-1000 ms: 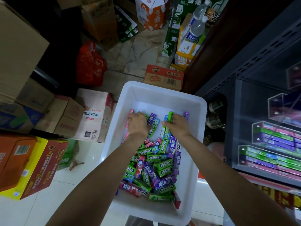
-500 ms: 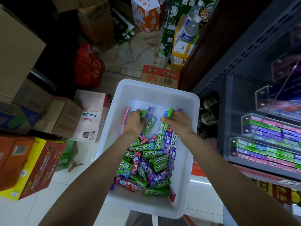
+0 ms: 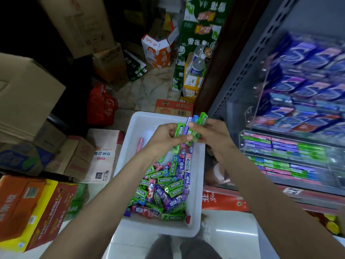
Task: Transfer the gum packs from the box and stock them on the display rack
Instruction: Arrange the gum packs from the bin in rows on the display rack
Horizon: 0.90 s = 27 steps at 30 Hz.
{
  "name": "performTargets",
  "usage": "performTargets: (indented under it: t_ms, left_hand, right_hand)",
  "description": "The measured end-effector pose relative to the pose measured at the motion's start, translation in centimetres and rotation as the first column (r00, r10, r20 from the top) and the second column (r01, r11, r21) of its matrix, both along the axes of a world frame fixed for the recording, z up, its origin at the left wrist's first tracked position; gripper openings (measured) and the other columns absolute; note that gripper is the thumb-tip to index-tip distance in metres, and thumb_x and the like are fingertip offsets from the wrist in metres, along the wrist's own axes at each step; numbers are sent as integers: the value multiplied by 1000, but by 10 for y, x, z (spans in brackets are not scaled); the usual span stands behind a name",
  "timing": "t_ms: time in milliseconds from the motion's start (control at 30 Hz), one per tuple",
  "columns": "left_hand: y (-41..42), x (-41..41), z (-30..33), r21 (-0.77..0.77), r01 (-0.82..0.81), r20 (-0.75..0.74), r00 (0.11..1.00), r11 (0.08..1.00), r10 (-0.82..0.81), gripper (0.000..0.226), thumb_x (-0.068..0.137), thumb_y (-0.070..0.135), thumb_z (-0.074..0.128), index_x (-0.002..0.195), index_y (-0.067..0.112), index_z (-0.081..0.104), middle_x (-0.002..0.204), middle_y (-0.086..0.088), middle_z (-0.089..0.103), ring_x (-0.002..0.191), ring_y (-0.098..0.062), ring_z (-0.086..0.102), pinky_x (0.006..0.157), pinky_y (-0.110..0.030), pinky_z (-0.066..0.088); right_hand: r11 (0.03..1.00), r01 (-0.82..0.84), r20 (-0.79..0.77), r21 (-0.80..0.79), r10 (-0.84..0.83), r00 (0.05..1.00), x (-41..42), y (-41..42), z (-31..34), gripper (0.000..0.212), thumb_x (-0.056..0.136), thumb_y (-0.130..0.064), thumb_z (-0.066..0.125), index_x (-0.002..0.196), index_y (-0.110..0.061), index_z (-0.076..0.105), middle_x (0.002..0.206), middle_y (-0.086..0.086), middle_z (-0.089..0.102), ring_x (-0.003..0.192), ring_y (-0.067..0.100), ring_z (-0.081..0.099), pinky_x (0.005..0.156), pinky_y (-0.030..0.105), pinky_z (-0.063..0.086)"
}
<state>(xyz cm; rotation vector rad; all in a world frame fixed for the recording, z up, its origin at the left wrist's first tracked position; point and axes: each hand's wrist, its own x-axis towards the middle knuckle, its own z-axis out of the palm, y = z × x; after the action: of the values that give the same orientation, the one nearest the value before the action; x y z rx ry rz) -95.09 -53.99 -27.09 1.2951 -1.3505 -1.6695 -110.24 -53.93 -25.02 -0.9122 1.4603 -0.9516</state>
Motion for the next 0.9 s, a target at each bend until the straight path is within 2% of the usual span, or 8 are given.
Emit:
performTargets:
  t_ms: [133, 233, 400, 567, 633, 733, 833, 900]
  left_hand:
    - [7, -36, 35, -71, 65, 9, 998, 995, -64, 28, 82, 5, 69, 109, -2, 63, 101, -19, 69, 83, -17, 64, 77, -28, 53]
    - [15, -74, 56, -111, 135, 6, 991, 985, -135, 24, 86, 5, 65, 109, 0, 60, 94, -9, 67, 77, -9, 62, 68, -18, 52]
    - [40, -165, 77, -168, 187, 18, 982, 968, -186, 23, 87, 4, 63, 109, 5, 57, 92, -2, 65, 74, -4, 62, 65, -15, 50]
    - [79, -286, 76, -201, 172, 44, 985, 964, -166, 24, 86, 5, 65, 108, 7, 57, 89, 0, 65, 74, -5, 61, 70, -21, 50]
    - [98, -335, 75, -208, 172, 67, 985, 963, -161, 21, 86, 5, 65, 106, 7, 58, 85, 1, 65, 69, -2, 60, 66, -17, 49]
    - [119, -397, 70, -179, 151, 103, 986, 972, -134, 12, 86, 5, 65, 94, 11, 58, 82, -3, 64, 68, -9, 60, 66, -24, 50]
    - [133, -440, 63, -131, 129, 146, 983, 983, -109, 9, 86, 7, 65, 93, 11, 59, 76, 1, 63, 53, 4, 56, 51, -11, 43]
    - [141, -462, 59, -83, 131, 155, 981, 988, -117, 16, 86, 10, 65, 101, 7, 60, 78, 2, 64, 52, 5, 56, 49, -9, 41]
  right_hand:
    - [998, 60, -7, -35, -60, 998, -35, 18, 37, 33, 76, -14, 76, 96, 10, 64, 87, 22, 69, 73, 23, 69, 59, 29, 57]
    - [993, 77, 44, -88, -73, 996, -75, 38, 62, 15, 81, -11, 71, 90, 0, 66, 75, 9, 70, 61, 11, 67, 54, 21, 54]
    - [983, 106, 47, -149, -100, 994, -168, 75, 84, 30, 83, -15, 69, 104, 4, 62, 91, 13, 71, 74, 16, 70, 62, 23, 56]
    - [963, 194, 91, -187, -180, 979, -285, 118, 81, 44, 80, -12, 72, 118, -22, 52, 86, 3, 71, 75, 11, 68, 61, 28, 58]
    - [961, 208, 98, -182, -193, 976, -333, 137, 77, 39, 81, -9, 70, 114, -21, 54, 84, 4, 70, 67, 9, 68, 58, 28, 57]
    - [955, 265, 105, -134, -252, 962, -403, 161, 65, 23, 83, -9, 68, 103, -9, 57, 78, 9, 65, 57, 12, 66, 55, 30, 57]
    - [949, 314, 140, -4, -310, 940, -458, 176, 48, 11, 89, -18, 62, 91, -9, 56, 69, 7, 61, 58, 17, 66, 62, 36, 59]
    - [940, 330, 198, 88, -341, 919, -486, 184, 37, 18, 90, -21, 60, 99, -6, 54, 76, 11, 62, 69, 23, 67, 71, 39, 59]
